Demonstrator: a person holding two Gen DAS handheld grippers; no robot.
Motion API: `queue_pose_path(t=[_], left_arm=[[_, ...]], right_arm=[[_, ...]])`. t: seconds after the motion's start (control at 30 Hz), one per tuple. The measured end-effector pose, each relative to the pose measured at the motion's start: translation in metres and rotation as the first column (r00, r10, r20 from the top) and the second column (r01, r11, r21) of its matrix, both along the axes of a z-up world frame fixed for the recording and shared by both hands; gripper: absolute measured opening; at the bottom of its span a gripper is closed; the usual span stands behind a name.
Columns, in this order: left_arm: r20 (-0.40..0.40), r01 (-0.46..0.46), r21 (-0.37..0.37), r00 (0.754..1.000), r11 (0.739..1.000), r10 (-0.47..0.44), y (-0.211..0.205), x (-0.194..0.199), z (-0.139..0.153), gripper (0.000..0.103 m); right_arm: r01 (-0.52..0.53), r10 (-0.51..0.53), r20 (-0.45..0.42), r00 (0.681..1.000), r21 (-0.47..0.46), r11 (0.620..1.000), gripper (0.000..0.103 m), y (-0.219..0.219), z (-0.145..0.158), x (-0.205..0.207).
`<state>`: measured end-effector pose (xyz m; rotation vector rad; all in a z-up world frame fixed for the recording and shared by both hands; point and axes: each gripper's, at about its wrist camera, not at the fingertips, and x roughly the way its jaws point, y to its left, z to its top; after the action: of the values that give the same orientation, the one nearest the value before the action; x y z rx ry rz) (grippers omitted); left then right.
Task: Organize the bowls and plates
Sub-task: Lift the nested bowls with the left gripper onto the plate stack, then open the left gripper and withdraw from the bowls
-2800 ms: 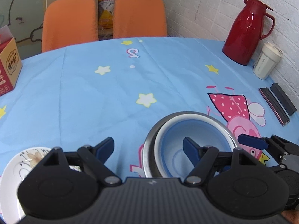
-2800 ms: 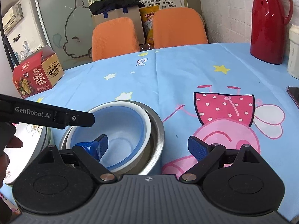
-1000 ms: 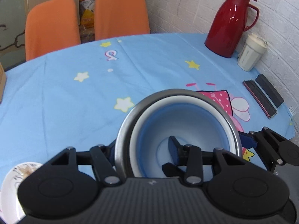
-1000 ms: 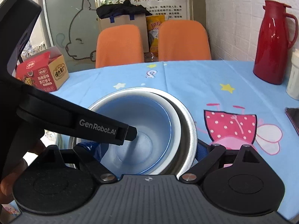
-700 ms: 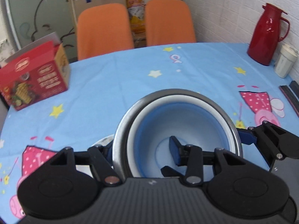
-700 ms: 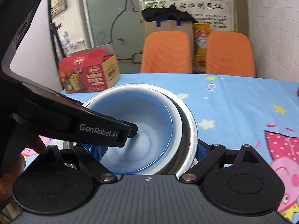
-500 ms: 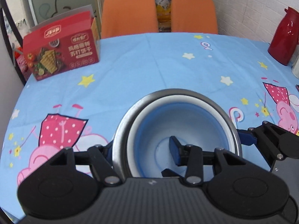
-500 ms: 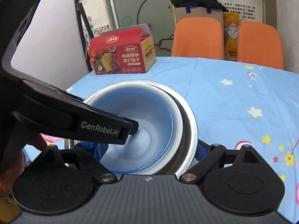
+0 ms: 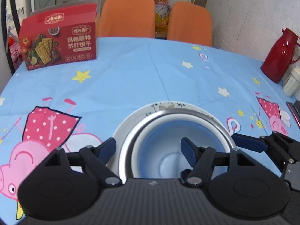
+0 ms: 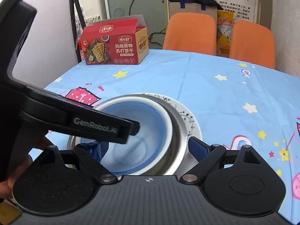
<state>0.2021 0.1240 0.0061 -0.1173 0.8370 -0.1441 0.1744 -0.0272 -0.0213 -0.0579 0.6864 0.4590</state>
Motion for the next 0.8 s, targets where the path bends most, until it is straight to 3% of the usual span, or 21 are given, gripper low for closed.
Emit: queue_pose_path(t=[0.23,0.37,0.67,0.8], left_arm=[[0.140,-0.126,0.004,0.982,0.992,0.124,0.000,-0.038,0.030,0.073],[0.175,-0.184,0.028,0.969,0.982,0.177,-0.022,-0.069,0.028,0.073],[0.233,-0.171,0.157,0.964,0.973,0.132,-0.084,-0.148,-0.002,0.073],[0.233,-0.152,0.129,0.965,0.980,0.119,-0.090,-0.170,-0.012,0.073]], right_arm=[[0.138,-0.145,0.081,0.986,0.085,0.987,0.079,-0.043,0.018,-0.019],[0.204,-0.217,0.098,0.971,0.128,0.971,0.079,-0.065,0.016,-0.040],[0.323,-0.345,0.119,0.931,0.172,0.931,0.080,-0.104,-0.004,-0.106],[0.336,-0.362,0.117,0.925,0.195,0.922,0.080,-0.115,-0.013,-0.128]])
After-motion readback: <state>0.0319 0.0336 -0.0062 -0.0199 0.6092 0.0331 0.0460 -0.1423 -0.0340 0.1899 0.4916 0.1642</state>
